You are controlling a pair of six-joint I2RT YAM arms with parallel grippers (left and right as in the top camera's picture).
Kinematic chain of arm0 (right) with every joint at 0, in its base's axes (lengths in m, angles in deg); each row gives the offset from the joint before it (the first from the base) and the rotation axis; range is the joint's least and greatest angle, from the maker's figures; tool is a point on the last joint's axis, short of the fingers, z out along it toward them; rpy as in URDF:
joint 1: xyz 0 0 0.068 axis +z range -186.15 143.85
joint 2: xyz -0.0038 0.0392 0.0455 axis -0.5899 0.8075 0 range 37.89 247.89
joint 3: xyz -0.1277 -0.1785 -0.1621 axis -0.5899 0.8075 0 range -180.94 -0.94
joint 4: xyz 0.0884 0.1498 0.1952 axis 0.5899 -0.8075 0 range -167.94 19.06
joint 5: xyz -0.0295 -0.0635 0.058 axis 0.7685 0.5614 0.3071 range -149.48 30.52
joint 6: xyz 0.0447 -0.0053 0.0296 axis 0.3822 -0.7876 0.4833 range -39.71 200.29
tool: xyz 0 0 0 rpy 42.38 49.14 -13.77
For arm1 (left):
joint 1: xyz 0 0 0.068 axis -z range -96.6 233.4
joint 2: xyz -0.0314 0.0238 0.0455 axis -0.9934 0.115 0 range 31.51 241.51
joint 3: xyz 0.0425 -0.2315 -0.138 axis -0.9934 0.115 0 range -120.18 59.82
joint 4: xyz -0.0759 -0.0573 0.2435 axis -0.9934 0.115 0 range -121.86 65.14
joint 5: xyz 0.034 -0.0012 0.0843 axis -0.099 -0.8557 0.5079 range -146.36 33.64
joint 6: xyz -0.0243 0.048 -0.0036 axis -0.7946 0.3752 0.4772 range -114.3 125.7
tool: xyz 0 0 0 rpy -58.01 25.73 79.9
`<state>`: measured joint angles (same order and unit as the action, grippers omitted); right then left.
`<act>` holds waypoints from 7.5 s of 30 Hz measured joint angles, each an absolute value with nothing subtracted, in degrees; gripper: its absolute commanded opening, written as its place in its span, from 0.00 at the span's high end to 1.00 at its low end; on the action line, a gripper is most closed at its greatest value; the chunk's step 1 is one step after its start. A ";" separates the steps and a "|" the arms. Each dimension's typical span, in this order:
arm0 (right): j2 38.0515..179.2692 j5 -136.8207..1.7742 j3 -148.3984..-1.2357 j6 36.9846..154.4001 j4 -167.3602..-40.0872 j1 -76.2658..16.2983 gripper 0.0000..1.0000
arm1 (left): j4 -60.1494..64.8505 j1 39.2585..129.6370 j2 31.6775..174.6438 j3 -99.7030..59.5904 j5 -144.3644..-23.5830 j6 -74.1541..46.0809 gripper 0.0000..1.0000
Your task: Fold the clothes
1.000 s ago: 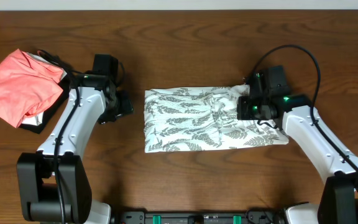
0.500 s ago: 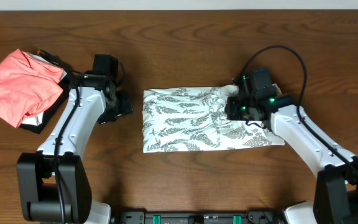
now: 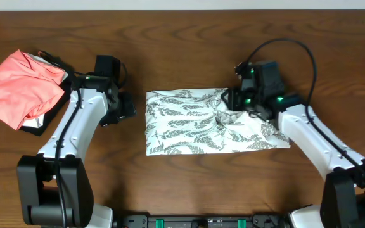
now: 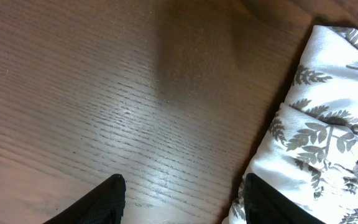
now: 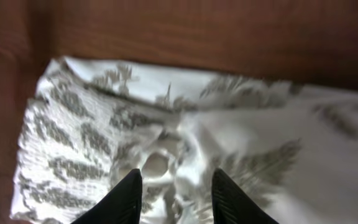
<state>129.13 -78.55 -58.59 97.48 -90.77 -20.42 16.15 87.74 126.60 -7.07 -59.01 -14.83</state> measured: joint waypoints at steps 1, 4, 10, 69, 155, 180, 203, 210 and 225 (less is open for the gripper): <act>128.74 -78.99 -59.00 97.40 -90.77 -21.75 0.68 | 16.15 87.74 126.60 -7.07 -59.03 -14.83 0.39; 127.16 -79.45 -59.79 97.05 -91.32 -26.41 0.75 | 16.13 87.74 126.60 -7.07 -59.01 -14.83 0.39; 126.11 -79.45 -60.31 97.31 -104.76 -33.32 0.80 | 16.13 87.74 126.60 -7.07 -59.03 -14.33 0.39; 143.82 -78.59 -59.27 95.71 -92.11 -26.72 0.79 | 16.39 87.74 126.60 -7.07 -59.01 -13.76 0.37; 141.89 -80.76 -61.47 94.86 -101.13 -23.04 0.71 | 9.44 87.39 141.90 -6.22 -91.56 -5.72 0.94; 130.13 -81.76 -66.89 93.03 -104.83 -31.81 0.70 | 17.03 65.29 125.18 -7.60 -67.43 -3.40 0.94; 130.13 -81.39 -66.89 91.78 -107.80 -36.25 0.71 | 23.78 77.51 117.99 -23.36 -63.38 -3.49 0.94; 130.13 -81.63 -66.89 91.78 -108.00 -36.25 0.71 | 23.89 93.81 119.76 -23.36 -61.26 -4.82 0.94; 130.13 -82.88 -66.89 91.78 -108.00 -36.25 0.71 | 23.21 111.93 135.39 -23.36 -59.12 -7.82 0.94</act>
<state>130.13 -82.88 -66.89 91.78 -108.00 -36.25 23.21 111.93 135.39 -23.36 -59.12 -7.82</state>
